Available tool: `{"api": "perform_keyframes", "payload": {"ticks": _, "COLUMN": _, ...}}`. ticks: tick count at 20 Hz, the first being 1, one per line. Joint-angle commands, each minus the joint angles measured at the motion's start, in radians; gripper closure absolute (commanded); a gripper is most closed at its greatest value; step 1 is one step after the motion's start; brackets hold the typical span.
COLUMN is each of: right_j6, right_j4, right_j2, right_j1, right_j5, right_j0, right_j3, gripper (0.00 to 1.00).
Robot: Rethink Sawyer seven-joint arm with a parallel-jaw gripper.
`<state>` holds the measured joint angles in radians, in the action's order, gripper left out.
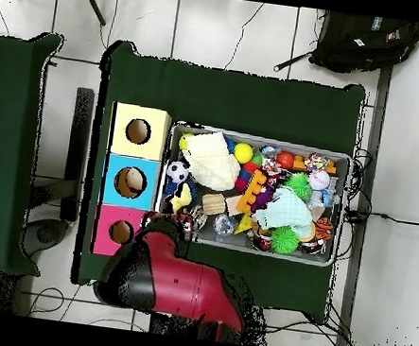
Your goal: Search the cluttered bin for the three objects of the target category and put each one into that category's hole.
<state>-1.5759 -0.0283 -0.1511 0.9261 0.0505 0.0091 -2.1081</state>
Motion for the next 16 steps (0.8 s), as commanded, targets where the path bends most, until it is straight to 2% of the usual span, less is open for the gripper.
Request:
{"api": "perform_keyframes", "payload": {"ticks": 1, "right_j6": -0.266, "right_j4": 0.076, "right_j2": 0.013, "right_j1": 0.034, "right_j5": 0.058, "right_j0": -0.002, "right_j3": -0.096, "gripper": 1.00}}
{"api": "perform_keyframes", "payload": {"ticks": 6, "right_j6": -0.274, "right_j4": 0.093, "right_j2": 0.038, "right_j1": 0.022, "right_j5": 0.011, "right_j0": -0.007, "right_j3": -0.147, "gripper": 1.00}}
{"api": "perform_keyframes", "payload": {"ticks": 13, "right_j6": -0.323, "right_j4": 0.163, "right_j2": 0.067, "right_j1": -0.019, "right_j5": -0.032, "right_j0": 0.050, "right_j3": -0.159, "gripper": 1.00}}
{"api": "perform_keyframes", "payload": {"ticks": 16, "right_j6": -0.330, "right_j4": 0.179, "right_j2": 0.100, "right_j1": -0.040, "right_j5": -0.064, "right_j0": 0.042, "right_j3": -0.172, "gripper": 1.00}}
